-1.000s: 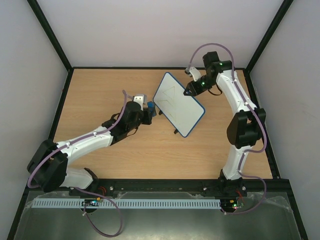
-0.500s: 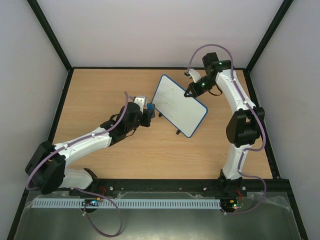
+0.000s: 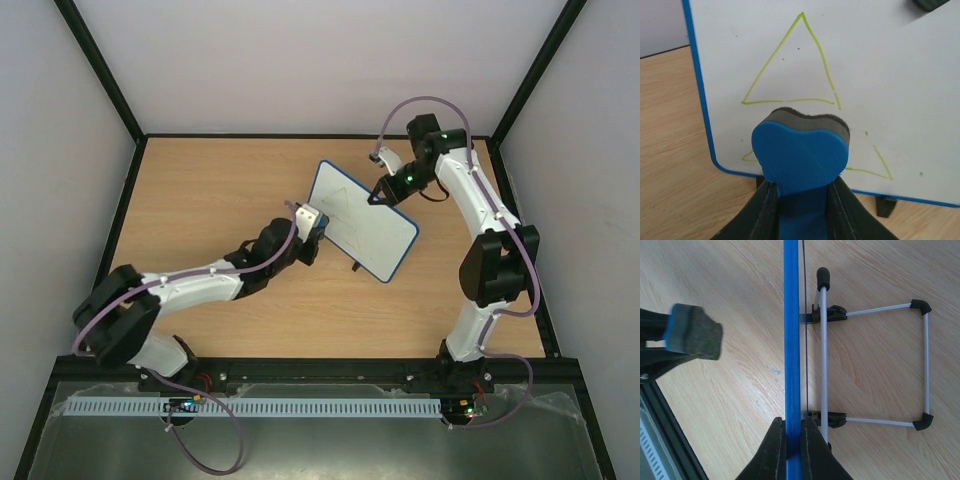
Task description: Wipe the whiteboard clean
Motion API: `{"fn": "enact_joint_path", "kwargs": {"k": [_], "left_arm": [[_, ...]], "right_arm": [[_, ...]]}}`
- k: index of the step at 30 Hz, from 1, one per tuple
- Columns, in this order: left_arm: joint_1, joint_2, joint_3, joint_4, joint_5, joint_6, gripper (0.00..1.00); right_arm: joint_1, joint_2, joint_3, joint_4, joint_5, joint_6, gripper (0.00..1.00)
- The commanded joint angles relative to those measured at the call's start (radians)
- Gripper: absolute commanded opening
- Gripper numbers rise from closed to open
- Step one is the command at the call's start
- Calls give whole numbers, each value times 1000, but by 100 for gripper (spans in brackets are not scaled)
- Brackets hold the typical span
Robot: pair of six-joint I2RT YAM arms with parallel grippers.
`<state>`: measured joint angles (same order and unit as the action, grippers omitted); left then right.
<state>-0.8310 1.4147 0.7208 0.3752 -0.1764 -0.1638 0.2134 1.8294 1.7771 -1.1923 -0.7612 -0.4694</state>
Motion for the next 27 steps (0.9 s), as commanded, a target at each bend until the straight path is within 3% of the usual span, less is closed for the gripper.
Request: {"fn": "enact_joint_path", "kwargs": {"k": [1, 13, 27], "left_arm": [[2, 95, 96, 96, -4, 76, 3], [3, 89, 139, 75, 36, 69, 3], [4, -20, 47, 43, -6, 38, 3]], "right_arm": [[22, -4, -17, -62, 0, 40, 2], [29, 30, 183, 39, 54, 229, 2], [31, 50, 69, 86, 77, 223, 2]]}}
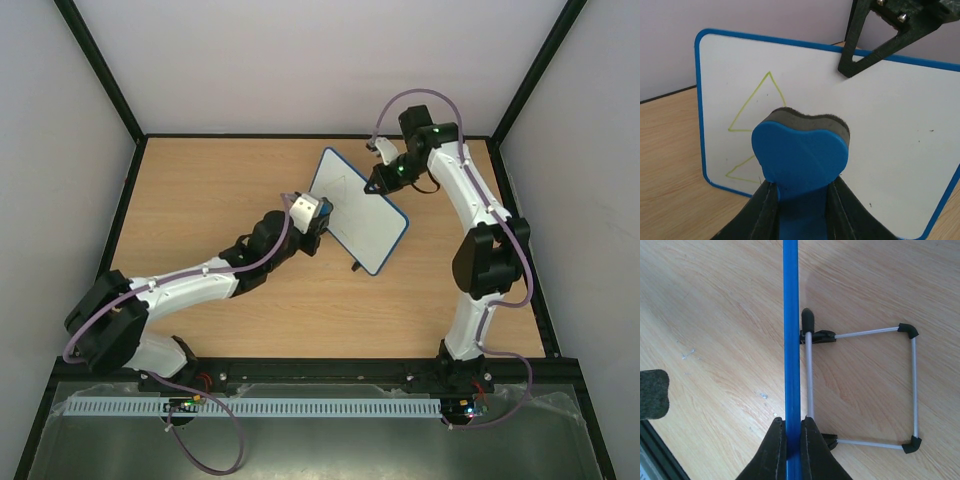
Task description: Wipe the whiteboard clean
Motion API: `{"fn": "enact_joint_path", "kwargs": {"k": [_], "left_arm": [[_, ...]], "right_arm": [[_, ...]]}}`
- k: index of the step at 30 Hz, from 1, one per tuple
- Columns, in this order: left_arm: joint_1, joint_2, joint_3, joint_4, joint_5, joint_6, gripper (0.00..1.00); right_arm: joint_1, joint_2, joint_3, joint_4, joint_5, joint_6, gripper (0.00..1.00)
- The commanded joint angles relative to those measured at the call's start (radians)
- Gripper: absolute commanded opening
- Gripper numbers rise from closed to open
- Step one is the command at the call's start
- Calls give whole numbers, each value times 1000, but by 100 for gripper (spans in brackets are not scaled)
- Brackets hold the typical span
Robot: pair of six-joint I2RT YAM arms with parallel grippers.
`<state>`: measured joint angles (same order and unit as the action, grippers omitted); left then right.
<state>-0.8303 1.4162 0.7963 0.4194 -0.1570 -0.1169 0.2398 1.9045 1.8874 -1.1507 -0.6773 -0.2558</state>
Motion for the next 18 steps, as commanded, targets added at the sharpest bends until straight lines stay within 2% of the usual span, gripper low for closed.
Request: {"fn": "enact_joint_path", "kwargs": {"k": [1, 5, 11, 18], "left_arm": [[4, -21, -33, 0, -26, -10, 3], [15, 2, -43, 14, -5, -15, 3], [27, 35, -38, 45, 0, -16, 3], [26, -1, -68, 41, -21, -31, 3]], "right_arm": [[7, -29, -56, 50, -9, 9, 2], [27, -43, -107, 37, -35, -38, 2], [74, -28, -110, -92, -98, -162, 2], [92, -45, -130, -111, -102, -145, 2]]}}
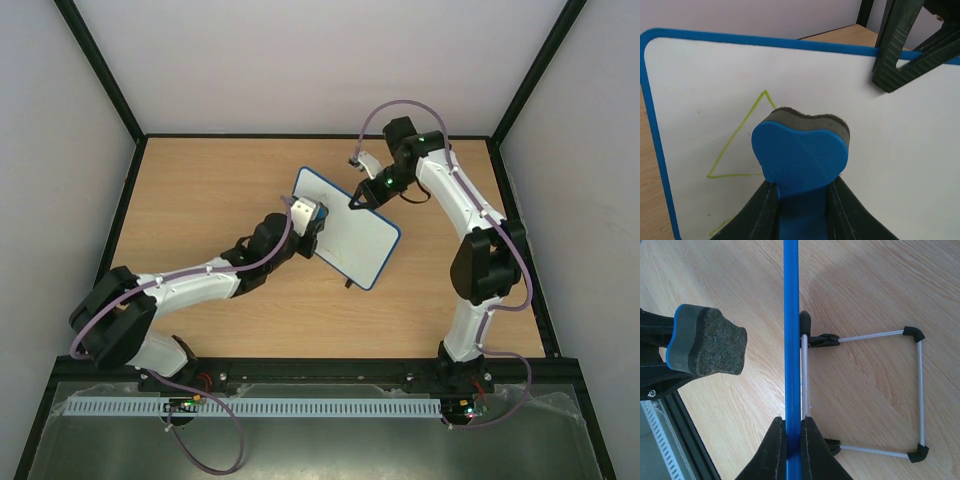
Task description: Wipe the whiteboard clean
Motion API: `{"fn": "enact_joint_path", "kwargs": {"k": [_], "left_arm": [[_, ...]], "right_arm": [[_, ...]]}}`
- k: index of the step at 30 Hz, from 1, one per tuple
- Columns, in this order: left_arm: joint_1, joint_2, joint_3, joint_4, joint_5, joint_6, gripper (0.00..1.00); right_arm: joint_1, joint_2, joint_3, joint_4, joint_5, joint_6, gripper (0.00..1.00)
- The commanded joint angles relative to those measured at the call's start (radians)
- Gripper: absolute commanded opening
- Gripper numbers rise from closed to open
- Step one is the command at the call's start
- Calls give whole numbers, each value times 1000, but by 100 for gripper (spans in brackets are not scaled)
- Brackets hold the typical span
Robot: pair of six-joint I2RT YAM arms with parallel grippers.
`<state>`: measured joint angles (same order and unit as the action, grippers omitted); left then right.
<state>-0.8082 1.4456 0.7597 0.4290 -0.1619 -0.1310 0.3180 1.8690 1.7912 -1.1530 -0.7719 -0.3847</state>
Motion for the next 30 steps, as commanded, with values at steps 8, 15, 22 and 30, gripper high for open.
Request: {"fn": "enact_joint_path", "kwargs": {"k": [8, 15, 22, 30], "left_arm": [[30, 17, -53, 96, 6, 12, 3], [60, 154, 59, 172, 47, 28, 3], [58, 168, 153, 119, 24, 3, 3], [94, 249, 138, 88, 66, -20, 3]], "right_arm": [[48, -47, -116, -30, 48, 31, 2], [55, -45, -116, -12, 47, 55, 2], [59, -26, -119, -16, 50, 50, 2], [64, -19, -116, -12, 50, 47, 2]]}}
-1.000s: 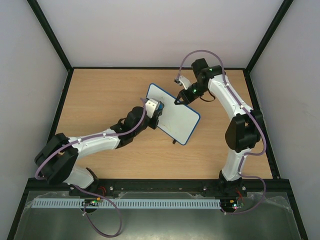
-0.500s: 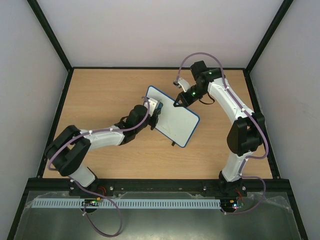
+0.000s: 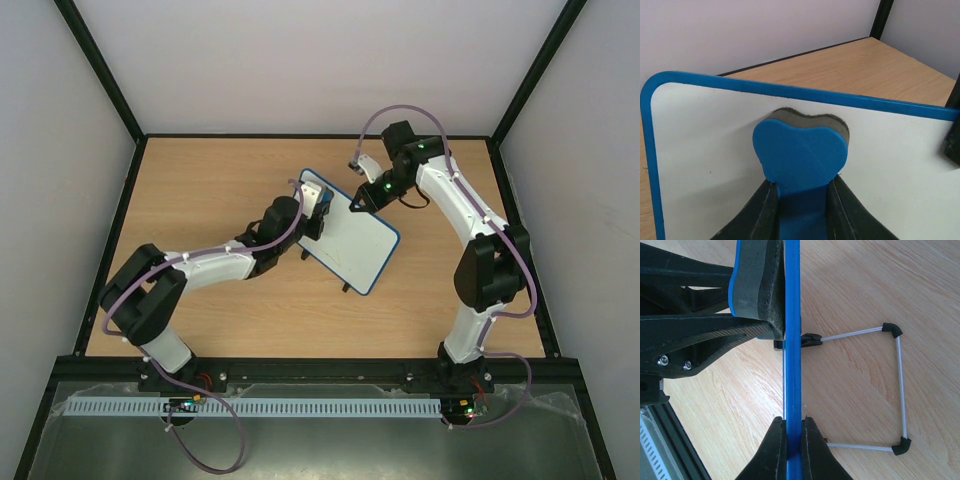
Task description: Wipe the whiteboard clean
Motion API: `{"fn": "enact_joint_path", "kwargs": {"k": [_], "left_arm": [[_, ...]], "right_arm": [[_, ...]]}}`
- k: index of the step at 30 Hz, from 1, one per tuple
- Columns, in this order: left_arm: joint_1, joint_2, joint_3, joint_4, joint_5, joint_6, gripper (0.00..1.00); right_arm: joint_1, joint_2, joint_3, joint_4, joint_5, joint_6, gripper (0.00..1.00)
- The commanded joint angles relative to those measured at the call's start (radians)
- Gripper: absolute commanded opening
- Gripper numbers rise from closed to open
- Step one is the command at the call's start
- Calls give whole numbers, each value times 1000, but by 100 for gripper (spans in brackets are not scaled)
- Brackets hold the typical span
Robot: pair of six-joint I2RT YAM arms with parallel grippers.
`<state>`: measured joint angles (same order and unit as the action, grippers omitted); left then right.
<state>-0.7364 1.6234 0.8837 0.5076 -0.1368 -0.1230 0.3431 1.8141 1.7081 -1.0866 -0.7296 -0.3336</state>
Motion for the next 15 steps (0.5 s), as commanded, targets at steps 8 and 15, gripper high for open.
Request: {"fn": "enact_joint_path", "kwargs": {"k": [8, 15], "left_arm": [[24, 85, -49, -51, 23, -100, 3], [25, -11, 63, -145, 6, -30, 3]], "right_arm": [[40, 32, -12, -87, 4, -6, 2], [42, 34, -23, -77, 3, -6, 2]]}}
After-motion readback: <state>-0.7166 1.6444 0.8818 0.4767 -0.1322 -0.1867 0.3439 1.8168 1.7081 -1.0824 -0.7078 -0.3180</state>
